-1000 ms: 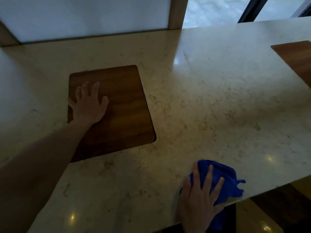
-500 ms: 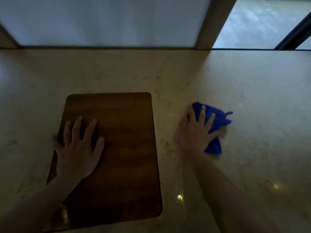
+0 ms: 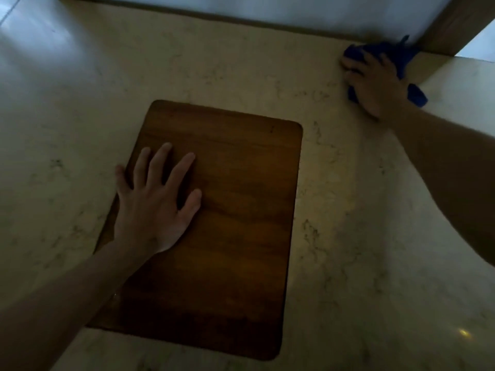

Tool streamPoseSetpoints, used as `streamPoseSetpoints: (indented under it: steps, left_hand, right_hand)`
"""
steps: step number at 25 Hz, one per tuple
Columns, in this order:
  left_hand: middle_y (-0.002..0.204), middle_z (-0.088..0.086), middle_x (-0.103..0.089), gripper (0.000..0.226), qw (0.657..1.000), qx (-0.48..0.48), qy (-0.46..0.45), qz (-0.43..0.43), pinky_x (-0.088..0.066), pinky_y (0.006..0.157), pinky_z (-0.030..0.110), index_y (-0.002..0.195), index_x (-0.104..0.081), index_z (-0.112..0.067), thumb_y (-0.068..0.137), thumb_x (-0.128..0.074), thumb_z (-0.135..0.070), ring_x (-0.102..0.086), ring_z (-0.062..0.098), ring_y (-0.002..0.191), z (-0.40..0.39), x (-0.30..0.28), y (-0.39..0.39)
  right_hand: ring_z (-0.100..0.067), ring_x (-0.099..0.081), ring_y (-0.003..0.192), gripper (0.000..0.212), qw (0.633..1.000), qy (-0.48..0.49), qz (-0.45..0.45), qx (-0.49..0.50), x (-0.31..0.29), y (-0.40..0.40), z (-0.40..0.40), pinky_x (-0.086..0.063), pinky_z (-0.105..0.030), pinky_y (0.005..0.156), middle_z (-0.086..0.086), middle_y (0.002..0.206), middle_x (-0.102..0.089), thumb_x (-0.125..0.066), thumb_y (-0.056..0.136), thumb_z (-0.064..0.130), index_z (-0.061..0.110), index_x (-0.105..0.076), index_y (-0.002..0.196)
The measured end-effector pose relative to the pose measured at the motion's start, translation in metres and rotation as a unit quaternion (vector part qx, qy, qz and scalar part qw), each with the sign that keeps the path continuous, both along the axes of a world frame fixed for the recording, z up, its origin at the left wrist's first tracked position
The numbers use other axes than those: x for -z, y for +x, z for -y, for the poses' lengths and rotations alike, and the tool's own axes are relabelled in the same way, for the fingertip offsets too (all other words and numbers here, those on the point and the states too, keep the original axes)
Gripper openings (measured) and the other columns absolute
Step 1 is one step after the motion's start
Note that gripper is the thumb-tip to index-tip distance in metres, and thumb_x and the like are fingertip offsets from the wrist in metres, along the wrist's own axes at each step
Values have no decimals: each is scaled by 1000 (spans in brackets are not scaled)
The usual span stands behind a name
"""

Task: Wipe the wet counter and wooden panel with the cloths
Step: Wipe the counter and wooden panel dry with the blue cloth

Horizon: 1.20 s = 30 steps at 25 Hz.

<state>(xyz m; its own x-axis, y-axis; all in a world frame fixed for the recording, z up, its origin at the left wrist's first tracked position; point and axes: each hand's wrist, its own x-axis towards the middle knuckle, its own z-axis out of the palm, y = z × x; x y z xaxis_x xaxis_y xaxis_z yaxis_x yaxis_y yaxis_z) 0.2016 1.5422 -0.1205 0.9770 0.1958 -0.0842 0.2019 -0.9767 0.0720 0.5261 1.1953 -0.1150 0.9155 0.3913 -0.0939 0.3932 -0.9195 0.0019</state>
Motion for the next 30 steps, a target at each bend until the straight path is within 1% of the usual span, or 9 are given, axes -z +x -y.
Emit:
streamPoseSetpoints:
  steps: [4,8,14,18,20,22,26,28,30]
  left_hand:
    - [167,0,-8,67,1000,-10,7,-10,-4,118,65,153,-15,-43,92,-14,-70,-3,29,154,1,-2,2]
    - [165,5,-21,60,998,-64,-7,17,-15,118,63,155,-24,-30,100,-27,-56,-16,30,152,21,-14,-22]
    - [163,4,-24,55,987,-101,-112,46,-14,119,60,154,-25,-28,103,-32,-46,-21,26,150,95,-35,-177]
    - [158,2,-34,58,987,41,-153,21,-28,116,53,151,-30,-26,96,-29,-45,-36,25,143,140,-51,-304]
    - [156,-2,-38,60,968,193,-156,-36,-33,113,50,149,-35,-27,92,-27,-43,-41,23,140,161,-57,-355]
    - [163,-5,-26,74,946,281,-131,-95,-22,119,51,154,-30,-29,83,-17,-48,-27,24,148,176,-63,-386]
    - [167,-13,-5,66,951,273,-80,-119,-7,120,53,157,-6,-39,95,-25,-43,-7,22,153,179,-57,-401]
    - [165,-15,-15,70,957,257,-72,-112,-16,119,54,156,-6,-44,99,-46,-33,-19,24,151,183,-47,-401]
    - [148,-14,-49,78,960,254,-65,-98,-45,104,51,151,-27,-45,86,-69,-37,-53,21,128,194,-45,-400]
  right_hand:
    - [-25,-7,152,60,995,11,-14,-99,-10,-103,-24,-17,-64,115,11,164,-17,-14,92,39,30,-49,140]
    - [-15,4,152,44,990,105,-79,-56,-19,-269,-22,-3,-57,119,28,161,-10,-12,102,55,62,-20,145]
    - [-10,18,149,45,979,108,-146,-92,-22,-523,-3,9,-54,119,30,160,0,-11,101,58,62,-19,146]
    - [-14,19,150,46,979,97,-130,-126,-23,-641,11,12,-54,118,27,161,-1,-13,101,61,58,-25,145]
    - [-20,10,152,44,979,74,-121,-145,-17,-682,18,8,-55,116,19,163,-14,-19,102,59,54,-35,142]
    - [-26,3,152,43,982,23,-111,-153,-15,-699,23,3,-57,114,11,162,-26,-26,100,59,51,-39,140]
    - [-33,14,149,63,976,-16,-112,-186,-33,-696,33,13,-68,112,8,166,-7,-44,93,48,47,-15,149]
    - [-28,10,150,71,979,-10,-108,-172,-36,-704,45,4,-64,114,10,166,-7,-52,93,35,43,-12,151]
    - [-21,-20,150,67,984,-3,-106,-144,-39,-709,60,-28,-55,115,11,161,-28,-56,89,37,37,-28,149]
